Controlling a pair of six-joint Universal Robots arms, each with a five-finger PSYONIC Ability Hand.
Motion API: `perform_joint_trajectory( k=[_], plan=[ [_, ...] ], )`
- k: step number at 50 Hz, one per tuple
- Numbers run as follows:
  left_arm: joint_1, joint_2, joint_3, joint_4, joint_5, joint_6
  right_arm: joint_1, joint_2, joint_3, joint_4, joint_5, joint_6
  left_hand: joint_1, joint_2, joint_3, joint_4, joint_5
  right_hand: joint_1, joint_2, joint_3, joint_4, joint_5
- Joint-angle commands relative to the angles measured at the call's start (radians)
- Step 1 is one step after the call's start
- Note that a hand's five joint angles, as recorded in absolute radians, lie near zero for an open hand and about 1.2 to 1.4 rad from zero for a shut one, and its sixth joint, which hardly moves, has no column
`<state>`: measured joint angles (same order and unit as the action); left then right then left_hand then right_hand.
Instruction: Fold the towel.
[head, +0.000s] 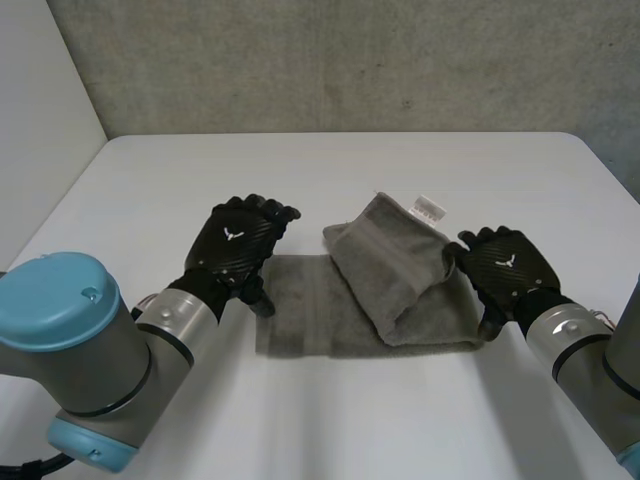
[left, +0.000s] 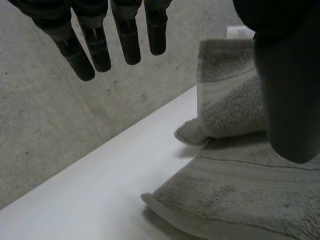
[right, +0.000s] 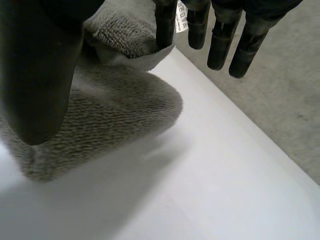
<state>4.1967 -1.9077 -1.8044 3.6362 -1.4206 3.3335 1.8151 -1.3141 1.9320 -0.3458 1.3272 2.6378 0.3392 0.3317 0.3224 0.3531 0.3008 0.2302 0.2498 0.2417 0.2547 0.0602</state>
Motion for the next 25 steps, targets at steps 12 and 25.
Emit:
perform_joint_trajectory(
  k=[12,25],
  plan=[
    [0.019,0.001,-0.072,0.070,-0.001,0.000,-0.034,-0.102,0.033,-0.117,-0.008,0.227,-0.093,-0.086,-0.077,-0.107,-0.230,0.261,0.241,0.249,0.236,0.256],
    [0.019,-0.005,-0.076,0.070,-0.001,0.001,-0.152,-0.113,0.022,-0.117,-0.082,0.333,-0.093,-0.086,-0.077,-0.107,-0.230,-0.056,-0.075,-0.067,-0.080,-0.060]
  ],
)
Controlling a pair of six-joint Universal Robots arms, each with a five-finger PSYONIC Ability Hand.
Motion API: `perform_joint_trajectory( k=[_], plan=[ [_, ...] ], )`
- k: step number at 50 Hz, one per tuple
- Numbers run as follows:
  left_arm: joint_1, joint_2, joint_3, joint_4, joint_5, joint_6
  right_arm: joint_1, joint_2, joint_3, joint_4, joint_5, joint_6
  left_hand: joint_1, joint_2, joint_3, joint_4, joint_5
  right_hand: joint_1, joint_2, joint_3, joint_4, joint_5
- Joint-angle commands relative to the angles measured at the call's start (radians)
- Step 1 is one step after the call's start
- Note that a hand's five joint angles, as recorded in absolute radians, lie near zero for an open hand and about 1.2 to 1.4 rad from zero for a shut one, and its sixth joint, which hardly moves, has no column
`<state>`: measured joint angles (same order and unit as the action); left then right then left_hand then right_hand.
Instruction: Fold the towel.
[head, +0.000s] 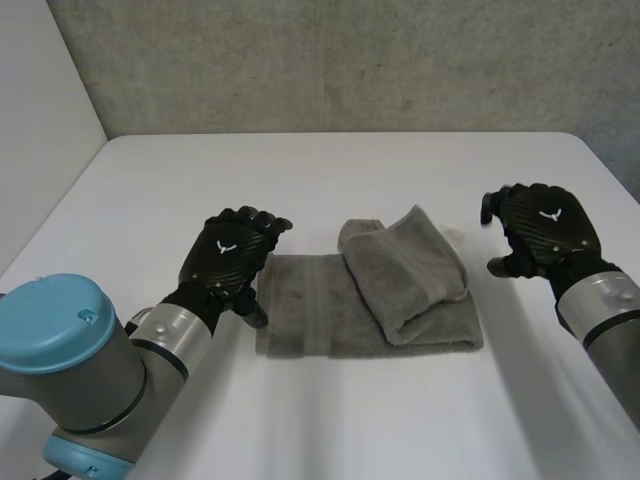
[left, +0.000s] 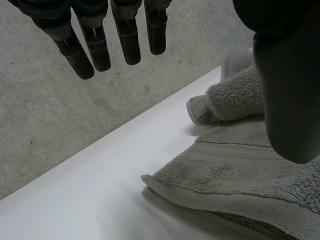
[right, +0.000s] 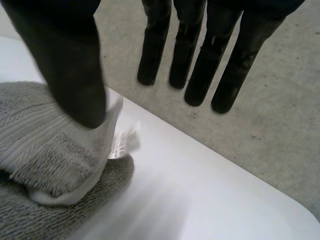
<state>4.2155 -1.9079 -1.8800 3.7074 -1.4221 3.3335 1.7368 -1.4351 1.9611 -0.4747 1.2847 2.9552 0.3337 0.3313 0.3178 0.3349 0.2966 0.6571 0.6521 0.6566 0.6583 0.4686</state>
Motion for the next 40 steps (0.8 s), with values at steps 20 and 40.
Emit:
perform_joint_trajectory(
  k=[20,40],
  plan=[
    [0.000,-0.026,-0.007,0.002,0.002,0.004,-0.122,0.246,-0.174,0.168,-0.174,0.232,-0.088,-0.085,-0.072,-0.089,-0.225,-0.343,-0.338,-0.343,-0.345,-0.329],
    [0.000,-0.028,-0.008,0.002,0.002,0.006,-0.074,0.443,-0.361,0.219,-0.173,0.335,-0.088,-0.085,-0.072,-0.089,-0.225,-0.099,-0.094,-0.099,-0.101,-0.085]
  ],
)
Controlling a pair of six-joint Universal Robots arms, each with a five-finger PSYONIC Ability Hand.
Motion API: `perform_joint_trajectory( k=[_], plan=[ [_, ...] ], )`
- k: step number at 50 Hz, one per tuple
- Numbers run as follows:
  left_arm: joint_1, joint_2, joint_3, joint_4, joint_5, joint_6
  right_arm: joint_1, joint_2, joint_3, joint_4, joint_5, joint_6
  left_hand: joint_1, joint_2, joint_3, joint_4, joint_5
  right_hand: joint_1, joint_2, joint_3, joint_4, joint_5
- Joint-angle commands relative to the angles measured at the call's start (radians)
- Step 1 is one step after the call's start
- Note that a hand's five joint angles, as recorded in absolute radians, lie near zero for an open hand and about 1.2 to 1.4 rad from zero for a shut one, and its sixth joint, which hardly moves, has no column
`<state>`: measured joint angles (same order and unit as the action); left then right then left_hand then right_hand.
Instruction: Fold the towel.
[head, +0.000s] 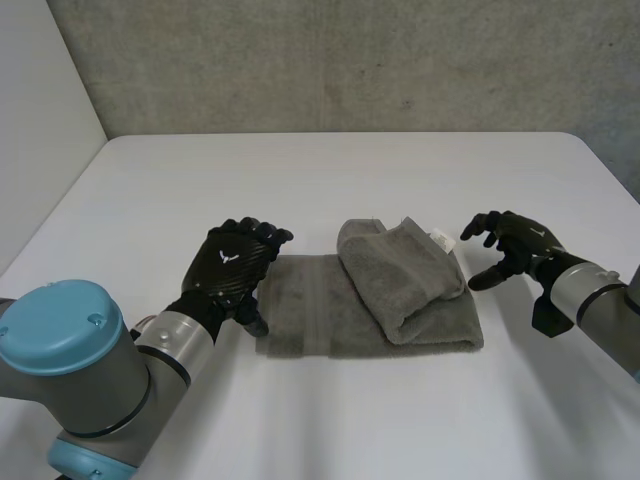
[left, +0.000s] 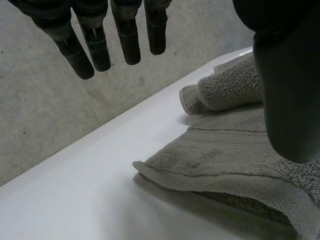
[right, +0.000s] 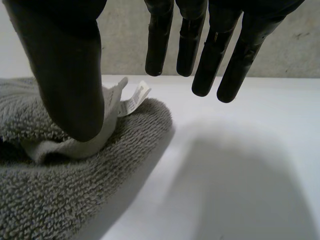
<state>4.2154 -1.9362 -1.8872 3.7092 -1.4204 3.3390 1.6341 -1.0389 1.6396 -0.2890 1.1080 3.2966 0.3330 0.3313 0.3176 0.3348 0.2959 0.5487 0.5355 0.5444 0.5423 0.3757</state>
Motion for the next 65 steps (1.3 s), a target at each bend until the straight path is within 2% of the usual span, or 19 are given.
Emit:
perform_joint_trajectory(
  k=[1,11,13,14,16,17,18,25,30,36,38,43,49,55,57,58,59,62,65],
  plan=[
    [0.000,0.000,-0.001,0.000,0.000,0.000,0.033,0.054,-0.046,0.047,0.004,-0.008,-0.087,-0.085,-0.072,-0.089,-0.225,0.009,0.022,0.013,0.015,0.007],
    [0.000,0.002,-0.001,0.000,-0.002,0.000,0.052,0.063,-0.055,0.068,0.006,-0.009,-0.090,-0.088,-0.075,-0.092,-0.228,0.077,0.090,0.081,0.083,0.075],
    [0.000,0.003,-0.001,-0.002,-0.002,0.000,0.062,0.065,-0.061,0.068,0.013,-0.008,-0.090,-0.088,-0.075,-0.092,-0.228,0.377,0.390,0.382,0.384,0.376],
    [0.000,0.005,-0.003,0.000,-0.002,0.000,0.063,0.065,-0.061,0.068,0.013,-0.008,-0.093,-0.091,-0.078,-0.095,-0.230,0.379,0.392,0.383,0.385,0.377],
    [0.003,0.011,-0.003,0.000,-0.003,0.000,0.067,0.072,-0.067,0.070,0.030,-0.008,-0.093,-0.091,-0.078,-0.095,-0.230,0.732,0.745,0.736,0.739,0.731],
    [0.011,0.016,-0.001,0.000,-0.011,-0.004,0.067,0.073,-0.067,0.070,0.030,-0.008,-0.096,-0.094,-0.081,-0.098,-0.233,0.734,0.747,0.738,0.741,0.733],
    [0.011,0.016,-0.001,0.000,-0.011,-0.004,0.072,0.074,-0.070,0.070,0.041,-0.011,-0.096,-0.094,-0.081,-0.098,-0.233,0.846,0.860,0.851,0.853,0.845],
    [0.069,0.080,-0.004,0.038,-0.077,-0.012,0.104,0.056,-0.098,0.071,0.078,-0.011,-0.114,-0.112,-0.098,-0.115,-0.251,0.848,0.861,0.852,0.854,0.846],
    [0.123,0.118,-0.018,0.083,-0.078,-0.013,0.237,-0.018,-0.141,0.077,0.079,-0.009,-0.114,-0.112,-0.098,-0.115,-0.251,0.848,0.861,0.852,0.854,0.846],
    [0.181,0.152,-0.018,0.095,-0.077,-0.013,0.359,-0.023,-0.192,0.082,0.081,-0.003,-0.114,-0.112,-0.098,-0.115,-0.251,0.848,0.861,0.852,0.854,0.846],
    [0.192,0.161,-0.017,0.097,-0.077,-0.015,0.450,-0.012,-0.243,0.097,0.081,-0.009,-0.114,-0.112,-0.098,-0.115,-0.251,0.848,0.861,0.852,0.854,0.846],
    [0.216,0.171,-0.015,0.097,-0.077,-0.024,0.556,0.046,-0.335,0.152,0.082,-0.012,-0.114,-0.112,-0.098,-0.115,-0.251,0.848,0.861,0.852,0.854,0.846],
    [0.229,0.172,-0.013,0.097,-0.074,-0.079,0.622,0.115,-0.409,0.192,0.084,-0.014,-0.111,-0.109,-0.095,-0.113,-0.248,0.848,0.861,0.852,0.854,0.846],
    [0.227,0.172,-0.017,0.095,-0.071,-0.093,0.702,0.154,-0.431,0.211,0.124,-0.052,-0.111,-0.109,-0.095,-0.113,-0.248,0.848,0.861,0.852,0.854,0.846],
    [0.227,0.172,-0.018,0.095,-0.071,-0.093,0.708,0.139,-0.431,0.211,0.171,-0.087,-0.111,-0.109,-0.095,-0.113,-0.248,0.056,0.070,0.061,0.063,0.055],
    [0.225,0.172,-0.020,0.095,-0.071,-0.093,0.708,0.139,-0.431,0.211,0.171,-0.088,-0.111,-0.109,-0.095,-0.113,-0.248,0.053,0.066,0.057,0.059,0.051],
    [0.225,0.172,-0.020,0.095,-0.071,-0.093,0.702,0.116,-0.429,0.212,0.206,-0.106,-0.111,-0.109,-0.095,-0.113,-0.248,-0.113,-0.099,-0.108,-0.106,-0.114],
    [0.218,0.172,-0.023,0.095,-0.071,-0.095,0.690,0.035,-0.414,0.222,0.263,-0.129,-0.114,-0.112,-0.098,-0.115,-0.251,-0.304,-0.291,-0.300,-0.298,-0.306],
    [0.213,0.174,-0.029,0.094,-0.071,-0.096,0.687,-0.051,-0.390,0.251,0.276,-0.138,-0.114,-0.112,-0.098,-0.115,-0.251,-0.374,-0.361,-0.370,-0.368,-0.376]
  ],
)
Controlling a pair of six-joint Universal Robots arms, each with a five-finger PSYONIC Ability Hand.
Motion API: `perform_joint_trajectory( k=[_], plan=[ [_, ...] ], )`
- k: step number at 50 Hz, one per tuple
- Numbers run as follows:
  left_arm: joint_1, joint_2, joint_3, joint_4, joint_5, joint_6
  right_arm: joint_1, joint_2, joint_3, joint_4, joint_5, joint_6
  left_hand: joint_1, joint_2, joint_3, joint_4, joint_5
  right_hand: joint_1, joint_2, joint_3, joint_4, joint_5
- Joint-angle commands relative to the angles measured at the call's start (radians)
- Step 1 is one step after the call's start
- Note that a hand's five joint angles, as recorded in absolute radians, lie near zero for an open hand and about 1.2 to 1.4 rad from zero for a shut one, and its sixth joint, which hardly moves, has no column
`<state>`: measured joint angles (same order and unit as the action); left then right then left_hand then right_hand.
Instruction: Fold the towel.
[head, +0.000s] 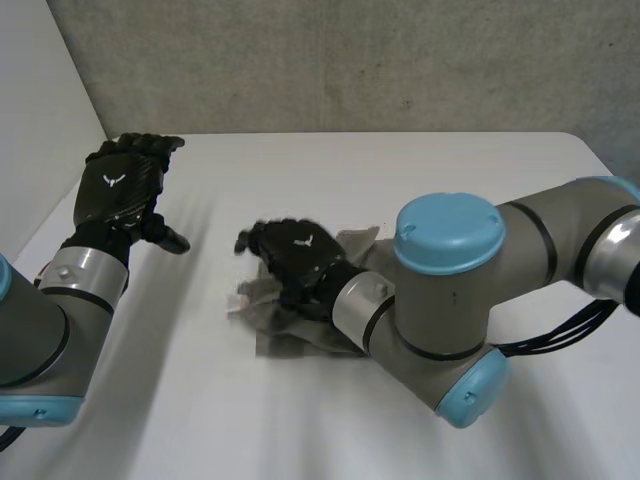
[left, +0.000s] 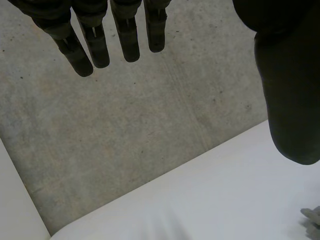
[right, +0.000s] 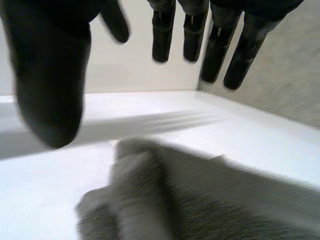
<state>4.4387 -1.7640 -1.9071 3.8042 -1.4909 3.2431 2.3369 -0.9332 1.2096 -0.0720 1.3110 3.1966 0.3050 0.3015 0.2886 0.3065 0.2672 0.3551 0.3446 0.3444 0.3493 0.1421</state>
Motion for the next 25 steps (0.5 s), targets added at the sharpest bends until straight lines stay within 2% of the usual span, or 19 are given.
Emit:
perform_joint_trajectory(
  k=[1,3,6,11,16,19,25],
  plan=[
    [-0.010,0.001,-0.009,-0.001,0.000,0.000,-0.016,-0.157,0.041,0.034,0.073,-0.038,-0.086,-0.082,-0.069,-0.087,-0.222,-0.181,-0.170,-0.170,-0.175,-0.142],
    [-0.013,0.006,-0.020,-0.001,0.001,0.001,-0.053,-0.235,0.089,0.078,0.067,-0.038,-0.086,-0.082,-0.069,-0.087,-0.222,-0.181,-0.170,-0.170,-0.175,-0.142],
    [-0.035,0.029,-0.026,-0.005,0.000,0.001,-0.093,-0.279,0.120,0.093,0.062,-0.046,-0.065,-0.062,-0.049,-0.067,-0.202,-0.181,-0.170,-0.170,-0.175,-0.142],
    [-0.101,0.043,-0.024,-0.015,0.000,-0.002,-0.257,-0.394,0.301,0.101,0.001,-0.148,-0.050,-0.047,-0.034,-0.052,-0.187,-0.181,-0.170,-0.170,-0.175,-0.142],
    [-0.220,0.020,0.008,-0.027,0.001,-0.017,-0.358,-0.424,0.448,0.049,-0.018,-0.237,-0.030,-0.026,-0.013,-0.031,-0.167,-0.181,-0.170,-0.170,-0.175,-0.142],
    [-0.248,-0.003,0.033,-0.035,0.001,-0.022,-0.398,-0.430,0.533,-0.021,-0.016,-0.271,-0.030,-0.026,-0.013,-0.031,-0.167,-0.181,-0.170,-0.170,-0.175,-0.142],
    [-0.348,-0.150,0.172,-0.117,0.001,-0.023,-0.427,-0.444,0.628,-0.095,-0.016,-0.294,-0.024,-0.020,-0.008,-0.025,-0.161,-0.181,-0.170,-0.170,-0.175,-0.142]
  ],
)
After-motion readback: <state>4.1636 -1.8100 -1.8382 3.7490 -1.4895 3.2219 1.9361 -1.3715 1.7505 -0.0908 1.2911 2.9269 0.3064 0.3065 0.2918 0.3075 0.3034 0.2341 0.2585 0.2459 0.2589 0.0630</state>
